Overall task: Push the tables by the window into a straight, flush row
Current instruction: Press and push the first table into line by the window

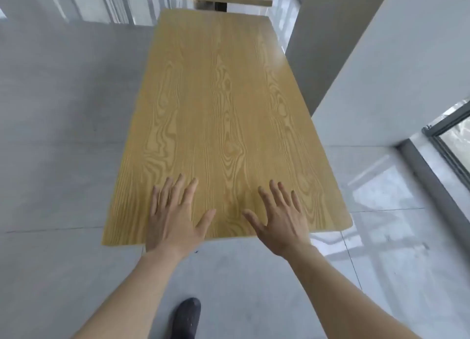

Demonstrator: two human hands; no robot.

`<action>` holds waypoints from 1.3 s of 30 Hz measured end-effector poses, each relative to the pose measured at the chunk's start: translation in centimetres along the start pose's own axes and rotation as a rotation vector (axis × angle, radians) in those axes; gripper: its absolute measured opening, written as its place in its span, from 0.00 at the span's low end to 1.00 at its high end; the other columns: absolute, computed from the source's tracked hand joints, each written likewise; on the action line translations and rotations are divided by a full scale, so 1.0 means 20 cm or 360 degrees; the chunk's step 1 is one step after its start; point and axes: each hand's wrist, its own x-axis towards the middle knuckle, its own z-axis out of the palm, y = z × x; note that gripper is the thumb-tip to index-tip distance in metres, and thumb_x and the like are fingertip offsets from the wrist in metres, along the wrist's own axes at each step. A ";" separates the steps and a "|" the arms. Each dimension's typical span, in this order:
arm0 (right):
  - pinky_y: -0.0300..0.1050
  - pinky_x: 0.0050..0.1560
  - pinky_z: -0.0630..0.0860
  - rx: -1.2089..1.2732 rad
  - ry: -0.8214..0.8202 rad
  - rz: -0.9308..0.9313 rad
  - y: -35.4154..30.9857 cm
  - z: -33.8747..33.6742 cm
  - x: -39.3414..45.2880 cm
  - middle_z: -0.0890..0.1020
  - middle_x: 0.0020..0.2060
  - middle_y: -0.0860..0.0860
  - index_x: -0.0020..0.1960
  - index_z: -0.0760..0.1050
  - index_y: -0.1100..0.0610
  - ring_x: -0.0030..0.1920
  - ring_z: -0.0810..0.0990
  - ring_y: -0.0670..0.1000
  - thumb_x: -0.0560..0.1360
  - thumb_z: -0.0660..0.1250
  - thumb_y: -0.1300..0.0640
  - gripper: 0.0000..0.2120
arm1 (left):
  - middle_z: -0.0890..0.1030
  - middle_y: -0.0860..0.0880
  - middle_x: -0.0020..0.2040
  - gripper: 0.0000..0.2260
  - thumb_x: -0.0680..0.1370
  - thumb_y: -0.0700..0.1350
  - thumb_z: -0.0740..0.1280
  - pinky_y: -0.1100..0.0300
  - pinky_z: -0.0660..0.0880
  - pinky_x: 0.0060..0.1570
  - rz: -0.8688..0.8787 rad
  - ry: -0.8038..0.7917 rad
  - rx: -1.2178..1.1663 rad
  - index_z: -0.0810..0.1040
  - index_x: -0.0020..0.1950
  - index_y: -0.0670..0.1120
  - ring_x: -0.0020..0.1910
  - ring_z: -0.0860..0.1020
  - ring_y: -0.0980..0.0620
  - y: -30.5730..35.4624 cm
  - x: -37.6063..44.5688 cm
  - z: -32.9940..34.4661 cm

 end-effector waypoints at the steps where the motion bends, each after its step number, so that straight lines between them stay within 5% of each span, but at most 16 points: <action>1: 0.57 0.81 0.43 -0.0005 0.0056 -0.0025 0.03 0.05 0.02 0.49 0.83 0.52 0.83 0.52 0.49 0.83 0.43 0.54 0.79 0.43 0.27 0.39 | 0.54 0.49 0.84 0.37 0.78 0.72 0.45 0.45 0.41 0.80 0.0021 0.0014 -0.0001 0.56 0.83 0.54 0.83 0.46 0.48 0.01 0.00 0.05; 17: 0.62 0.78 0.57 -0.0004 0.0615 -0.0137 0.14 0.33 0.14 0.65 0.79 0.55 0.78 0.67 0.52 0.81 0.58 0.58 0.80 0.57 0.39 0.31 | 0.61 0.48 0.82 0.34 0.78 0.67 0.53 0.40 0.50 0.79 -0.0019 0.0148 0.0102 0.62 0.81 0.52 0.82 0.54 0.44 0.02 0.09 0.30; 39: 0.61 0.77 0.57 -0.0023 0.0655 -0.0128 0.09 0.27 0.60 0.66 0.78 0.55 0.77 0.68 0.51 0.81 0.59 0.58 0.79 0.57 0.39 0.30 | 0.63 0.48 0.81 0.33 0.78 0.67 0.54 0.40 0.51 0.79 -0.0006 0.0171 0.0136 0.63 0.80 0.52 0.81 0.55 0.43 -0.06 0.55 0.27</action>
